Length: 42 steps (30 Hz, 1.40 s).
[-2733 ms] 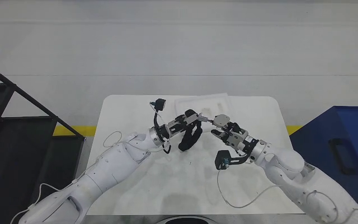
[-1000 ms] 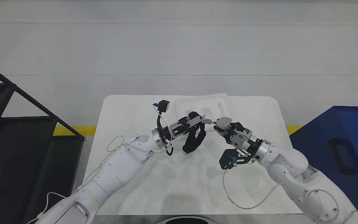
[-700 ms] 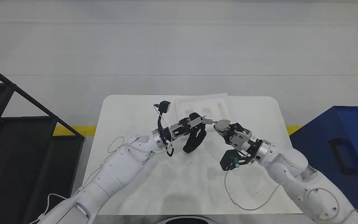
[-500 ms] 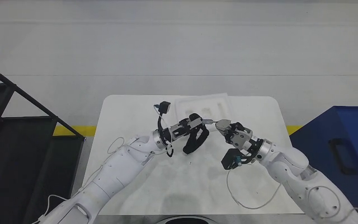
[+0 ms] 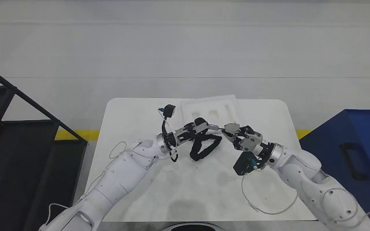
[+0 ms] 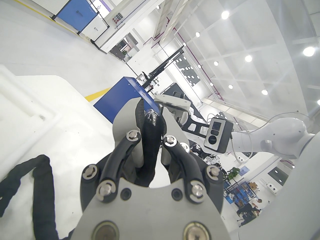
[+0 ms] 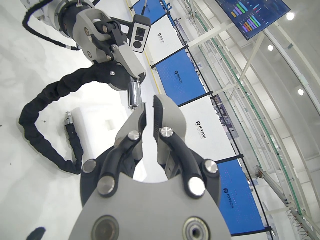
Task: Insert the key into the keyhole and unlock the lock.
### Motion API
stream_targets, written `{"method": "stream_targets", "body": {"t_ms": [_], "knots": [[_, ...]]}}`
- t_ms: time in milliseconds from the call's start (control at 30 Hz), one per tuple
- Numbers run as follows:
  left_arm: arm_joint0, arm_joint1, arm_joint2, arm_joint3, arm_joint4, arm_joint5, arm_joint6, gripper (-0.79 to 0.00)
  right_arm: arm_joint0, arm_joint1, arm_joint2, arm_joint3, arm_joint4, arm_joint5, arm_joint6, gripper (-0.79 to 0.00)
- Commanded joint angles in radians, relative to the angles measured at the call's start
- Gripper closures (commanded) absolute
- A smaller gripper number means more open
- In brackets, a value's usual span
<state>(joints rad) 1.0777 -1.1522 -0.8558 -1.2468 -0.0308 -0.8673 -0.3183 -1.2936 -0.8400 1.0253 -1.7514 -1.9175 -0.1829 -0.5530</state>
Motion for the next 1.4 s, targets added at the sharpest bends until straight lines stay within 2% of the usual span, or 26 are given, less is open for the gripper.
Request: {"method": "stream_targets", "body": {"t_ms": [0, 267, 567, 600, 633, 700, 900, 1033, 1167, 1367], "knots": [[0.000, -0.001, -0.001, 0.015, 0.020, 0.010, -0.006, 0.000, -0.011, 0.002, 0.015, -0.001, 0.019, -0.019, -0.017, -0.785], [-0.030, -0.008, 0.025, 0.096, 0.048, 0.085, -0.133, 0.000, -0.070, 0.011, 0.096, -0.010, 0.176, -0.133, -0.045, -0.785], [-0.102, -0.052, 0.130, 0.224, 0.088, 0.167, -0.256, 0.000, -0.099, 0.015, 0.159, -0.018, 0.372, -0.338, 0.105, -0.785], [-0.112, -0.058, 0.144, 0.238, 0.094, 0.176, -0.274, -0.102, -0.098, 0.015, 0.164, -0.017, 0.388, -0.355, 0.125, -0.785], [-0.119, -0.064, 0.155, 0.252, 0.093, 0.182, -0.284, -0.277, -0.098, 0.015, 0.167, -0.018, 0.399, -0.373, 0.145, -0.785], [-0.134, -0.076, 0.175, 0.281, 0.097, 0.196, -0.305, -0.785, -0.097, 0.015, 0.174, -0.019, 0.426, -0.399, 0.173, -0.785], [-0.164, -0.101, 0.191, 0.342, 0.105, 0.170, -0.261, -0.785, -0.095, 0.012, 0.181, -0.005, 0.479, -0.454, 0.227, -0.785], [-0.176, -0.097, 0.159, 0.342, 0.126, 0.118, -0.206, -0.785, -0.066, 0.006, 0.163, 0.020, 0.512, -0.517, 0.281, -0.785], [-0.165, -0.068, 0.082, 0.297, 0.177, 0.064, -0.139, -0.785, -0.009, -0.004, 0.121, 0.064, 0.542, -0.598, 0.345, -0.785], [-0.083, 0.000, -0.092, 0.111, 0.284, -0.001, -0.076, -0.785, 0.114, -0.032, 0.034, 0.171, 0.621, -0.716, 0.430, -0.785]]}}
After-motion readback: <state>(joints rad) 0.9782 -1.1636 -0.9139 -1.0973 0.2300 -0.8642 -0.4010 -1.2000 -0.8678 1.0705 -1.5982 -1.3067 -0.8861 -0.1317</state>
